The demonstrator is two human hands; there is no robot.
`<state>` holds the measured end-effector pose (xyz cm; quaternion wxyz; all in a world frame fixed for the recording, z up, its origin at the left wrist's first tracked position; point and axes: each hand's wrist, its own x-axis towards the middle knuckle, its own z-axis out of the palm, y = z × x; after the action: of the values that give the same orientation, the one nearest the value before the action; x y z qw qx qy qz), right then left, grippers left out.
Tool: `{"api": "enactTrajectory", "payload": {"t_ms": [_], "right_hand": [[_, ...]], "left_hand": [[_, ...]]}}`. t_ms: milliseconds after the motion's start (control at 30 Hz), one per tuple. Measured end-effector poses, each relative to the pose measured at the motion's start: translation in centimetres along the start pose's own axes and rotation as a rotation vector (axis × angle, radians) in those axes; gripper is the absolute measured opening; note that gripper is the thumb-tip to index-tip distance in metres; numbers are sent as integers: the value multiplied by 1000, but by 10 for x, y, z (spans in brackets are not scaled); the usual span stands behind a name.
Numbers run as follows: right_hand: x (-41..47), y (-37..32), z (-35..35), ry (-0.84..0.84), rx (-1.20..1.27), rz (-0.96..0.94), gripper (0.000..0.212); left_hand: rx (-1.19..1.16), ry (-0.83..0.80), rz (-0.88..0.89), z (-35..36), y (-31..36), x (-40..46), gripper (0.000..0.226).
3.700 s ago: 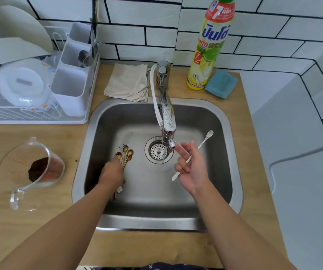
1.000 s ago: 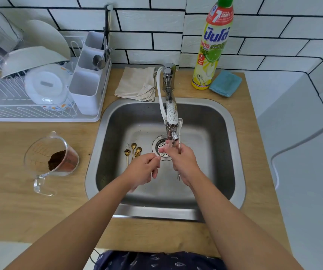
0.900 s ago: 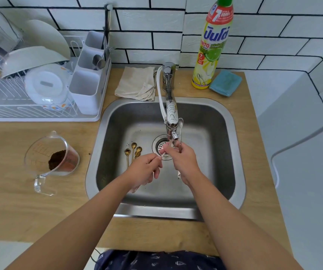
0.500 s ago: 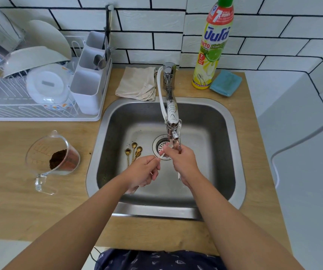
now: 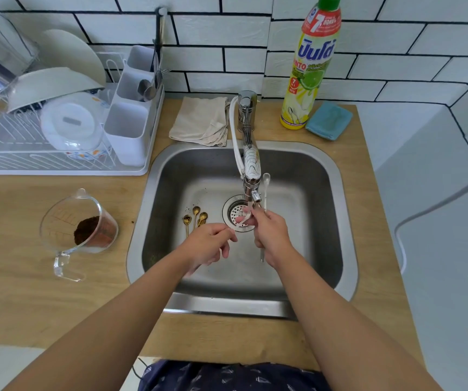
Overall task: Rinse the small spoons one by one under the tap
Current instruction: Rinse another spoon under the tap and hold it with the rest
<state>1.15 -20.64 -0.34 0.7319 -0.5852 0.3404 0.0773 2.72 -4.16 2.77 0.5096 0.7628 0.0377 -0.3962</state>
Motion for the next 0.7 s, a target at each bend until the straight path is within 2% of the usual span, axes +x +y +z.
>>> {"api": "enactTrajectory", "payload": {"t_ms": [67,167,300,433,600,700], "right_hand": [[0,4,-3,-49,-17,-39,26],[-4,8,-1,-90,-80,-157,6],[-1,8,3,-40,-118,-167,9],[-1,4,5,-56,-99,-99,24],[-3,10,3,-107,-167,-153,13],[-1,7,4,-78,-163,-124,23]], "left_hand": [[13,35,-21,1,-1,0,32],[13,100,-18,3,-2,1,28],[54,157,12,5,-3,2,22],[136,215,72,4,-2,0,20],[228,250,101,2,-1,-2,23],[227,215,108,3,-1,-6,22]]}}
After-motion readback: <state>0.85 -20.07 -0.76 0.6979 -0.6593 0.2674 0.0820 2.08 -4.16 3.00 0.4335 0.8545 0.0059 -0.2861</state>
